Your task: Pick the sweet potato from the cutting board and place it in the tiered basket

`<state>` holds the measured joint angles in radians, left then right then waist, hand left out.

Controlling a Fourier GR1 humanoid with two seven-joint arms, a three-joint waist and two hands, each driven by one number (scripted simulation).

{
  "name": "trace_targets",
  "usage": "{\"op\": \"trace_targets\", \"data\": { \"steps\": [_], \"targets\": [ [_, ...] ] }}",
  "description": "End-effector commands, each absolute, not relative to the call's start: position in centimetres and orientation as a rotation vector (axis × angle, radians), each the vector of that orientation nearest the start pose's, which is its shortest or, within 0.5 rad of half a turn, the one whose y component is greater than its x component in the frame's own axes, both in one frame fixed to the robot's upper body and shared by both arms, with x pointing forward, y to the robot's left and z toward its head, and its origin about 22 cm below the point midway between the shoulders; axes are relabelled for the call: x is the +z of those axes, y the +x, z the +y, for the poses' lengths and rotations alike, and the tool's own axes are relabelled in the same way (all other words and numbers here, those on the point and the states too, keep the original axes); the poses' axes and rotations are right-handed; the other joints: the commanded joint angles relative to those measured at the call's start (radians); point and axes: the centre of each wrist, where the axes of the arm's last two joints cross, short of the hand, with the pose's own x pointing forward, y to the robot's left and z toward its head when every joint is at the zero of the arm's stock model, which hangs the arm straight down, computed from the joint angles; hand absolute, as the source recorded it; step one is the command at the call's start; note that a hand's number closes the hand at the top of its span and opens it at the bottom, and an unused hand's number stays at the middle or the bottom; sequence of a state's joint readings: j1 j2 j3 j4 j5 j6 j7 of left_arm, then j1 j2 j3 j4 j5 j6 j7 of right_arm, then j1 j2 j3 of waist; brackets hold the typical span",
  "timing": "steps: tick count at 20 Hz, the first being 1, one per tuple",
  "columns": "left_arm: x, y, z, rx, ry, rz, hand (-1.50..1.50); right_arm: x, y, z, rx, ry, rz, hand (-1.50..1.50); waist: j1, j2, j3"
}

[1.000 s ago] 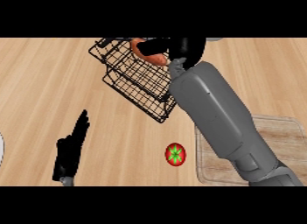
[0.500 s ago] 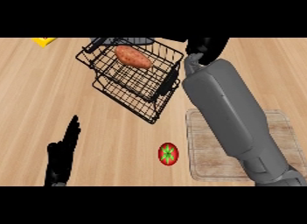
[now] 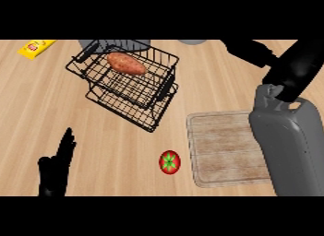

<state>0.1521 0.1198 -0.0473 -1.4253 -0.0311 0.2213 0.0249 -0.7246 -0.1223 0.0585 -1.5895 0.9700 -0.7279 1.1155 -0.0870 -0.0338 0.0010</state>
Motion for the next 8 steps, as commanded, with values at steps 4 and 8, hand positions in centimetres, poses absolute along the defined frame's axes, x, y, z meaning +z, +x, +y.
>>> {"op": "trace_targets", "data": {
  "steps": [4,8],
  "targets": [
    [-5.8,18.5,27.2,0.053,0.330,-1.242,0.00,20.0,24.8,-21.0,-0.472,-0.892,-1.489,-1.50,-0.023,0.001,0.001],
    [-6.9,18.1,26.5,0.071,0.326,-1.244,0.00,20.3,18.9,-23.0,-0.445,-0.815,-1.515,-1.50,-0.029,0.006,0.000]
  ]
}}
